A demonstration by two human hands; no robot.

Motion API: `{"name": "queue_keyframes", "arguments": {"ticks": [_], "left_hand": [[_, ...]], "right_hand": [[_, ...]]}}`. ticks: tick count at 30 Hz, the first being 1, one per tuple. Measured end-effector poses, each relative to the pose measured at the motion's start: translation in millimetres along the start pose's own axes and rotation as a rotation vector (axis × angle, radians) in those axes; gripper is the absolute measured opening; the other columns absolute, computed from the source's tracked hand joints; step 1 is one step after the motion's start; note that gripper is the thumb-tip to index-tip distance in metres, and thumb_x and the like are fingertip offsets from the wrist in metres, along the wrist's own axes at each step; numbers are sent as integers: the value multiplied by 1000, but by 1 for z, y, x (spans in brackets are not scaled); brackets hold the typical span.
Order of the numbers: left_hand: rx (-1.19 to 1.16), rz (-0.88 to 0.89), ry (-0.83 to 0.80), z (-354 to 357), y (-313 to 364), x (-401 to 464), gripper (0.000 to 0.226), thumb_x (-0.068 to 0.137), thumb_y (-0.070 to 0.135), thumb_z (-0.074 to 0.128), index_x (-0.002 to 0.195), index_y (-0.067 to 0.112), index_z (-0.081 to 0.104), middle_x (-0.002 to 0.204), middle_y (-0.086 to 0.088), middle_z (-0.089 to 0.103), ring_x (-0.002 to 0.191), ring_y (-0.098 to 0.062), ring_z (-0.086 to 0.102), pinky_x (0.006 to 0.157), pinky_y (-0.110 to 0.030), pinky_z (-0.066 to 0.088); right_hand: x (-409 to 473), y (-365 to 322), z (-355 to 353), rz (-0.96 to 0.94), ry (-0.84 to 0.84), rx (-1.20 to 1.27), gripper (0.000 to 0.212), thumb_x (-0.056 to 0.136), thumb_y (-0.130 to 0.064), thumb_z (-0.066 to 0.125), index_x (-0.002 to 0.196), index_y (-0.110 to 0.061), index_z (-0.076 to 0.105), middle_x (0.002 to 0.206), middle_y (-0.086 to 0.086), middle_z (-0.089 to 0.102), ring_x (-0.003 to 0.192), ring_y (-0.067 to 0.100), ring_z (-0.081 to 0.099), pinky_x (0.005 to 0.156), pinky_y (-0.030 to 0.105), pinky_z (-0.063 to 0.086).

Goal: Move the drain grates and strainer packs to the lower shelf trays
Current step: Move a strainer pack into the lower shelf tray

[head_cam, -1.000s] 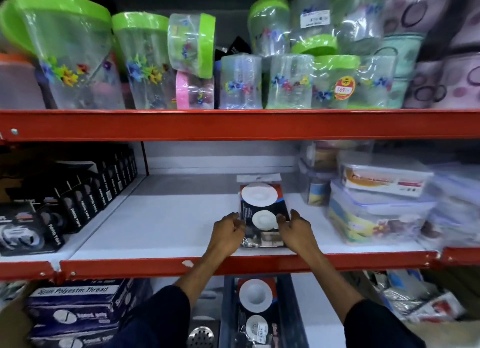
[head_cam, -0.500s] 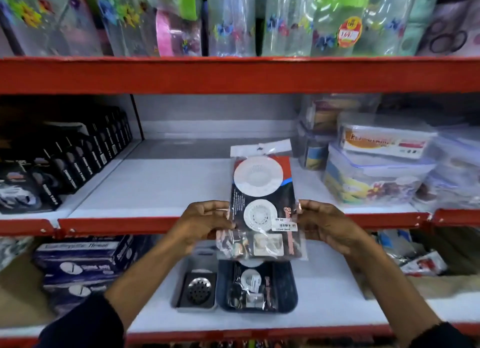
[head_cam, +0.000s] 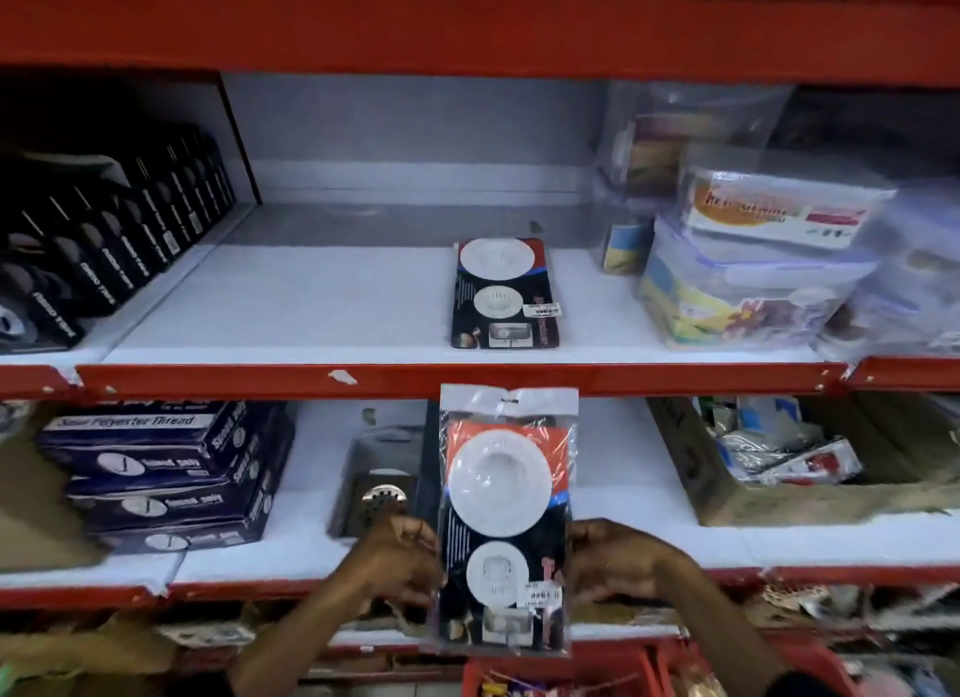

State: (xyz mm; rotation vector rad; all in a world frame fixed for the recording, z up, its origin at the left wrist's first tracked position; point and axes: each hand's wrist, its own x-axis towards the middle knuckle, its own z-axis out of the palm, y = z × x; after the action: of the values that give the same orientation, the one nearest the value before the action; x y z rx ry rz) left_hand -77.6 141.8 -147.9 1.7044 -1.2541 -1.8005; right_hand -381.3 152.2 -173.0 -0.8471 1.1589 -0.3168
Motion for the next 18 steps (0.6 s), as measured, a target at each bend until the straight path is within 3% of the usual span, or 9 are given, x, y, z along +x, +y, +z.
{"name": "queue_keyframes", "arguments": {"ticks": [3, 5, 8, 11, 12, 14, 16, 18], "left_hand": [[-36, -84, 21, 12, -24, 10, 26, 70, -17, 67, 84, 3, 61, 61, -22, 63, 39, -22, 59, 45, -32, 56], [-53, -82, 40, 14, -27, 20, 25, 71, -17, 66, 88, 1, 62, 58, -19, 62, 36, -20, 57, 37, -26, 52], [-100, -47, 59, 10, -15, 41, 23, 77, -14, 67, 95, 0, 66, 61, -12, 68, 43, -17, 62, 41, -27, 55], [-73, -12, 104, 5, 3, 62, 25, 79, -10, 70, 99, 4, 67, 73, -12, 72, 44, -13, 64, 40, -22, 52], [-74, 12, 114, 5, 6, 69, 27, 80, -10, 69, 102, 4, 66, 82, -15, 72, 50, -15, 65, 41, -22, 52], [-68, 61, 137, 5, 13, 80, 26, 85, -13, 61, 103, 6, 62, 95, -14, 67, 67, -18, 66, 52, -26, 54], [114, 215, 236, 4, 18, 81, 24, 88, -12, 56, 87, 11, 61, 89, -3, 61, 70, -6, 63, 73, -31, 52], [374, 400, 374, 2, 20, 73, 17, 87, 1, 62, 95, 13, 71, 95, 7, 68, 80, -4, 66, 87, -29, 53]], "right_hand": [[15, 22, 5, 84, 58, 4, 42, 72, 14, 70, 113, 4, 69, 99, 22, 67, 82, 31, 69, 83, 48, 60], [21, 23, 7, 81, 133, 10, 35, 72, 14, 71, 105, 2, 71, 92, 19, 71, 79, 28, 70, 78, 44, 59], [27, 5, 4, 26, 307, -7, 40, 76, 7, 75, 114, -1, 66, 95, 13, 74, 80, 22, 73, 67, 33, 59], [39, -17, -3, -88, 495, 24, 44, 80, 8, 73, 122, 9, 61, 99, 20, 69, 76, 28, 69, 61, 34, 57], [43, -24, -4, -116, 543, 38, 48, 81, 9, 73, 126, 10, 58, 107, 22, 67, 82, 32, 68, 62, 36, 58], [49, -33, -3, -127, 621, -5, 59, 81, 7, 74, 135, 7, 51, 124, 23, 64, 104, 35, 65, 81, 42, 58], [48, -37, 1, -153, 679, -86, 66, 80, -4, 78, 140, 2, 49, 135, 18, 60, 122, 32, 60, 102, 42, 51], [40, -39, 7, -247, 778, -224, 56, 81, -10, 78, 134, -4, 59, 133, 12, 64, 123, 27, 61, 106, 36, 48]]}}
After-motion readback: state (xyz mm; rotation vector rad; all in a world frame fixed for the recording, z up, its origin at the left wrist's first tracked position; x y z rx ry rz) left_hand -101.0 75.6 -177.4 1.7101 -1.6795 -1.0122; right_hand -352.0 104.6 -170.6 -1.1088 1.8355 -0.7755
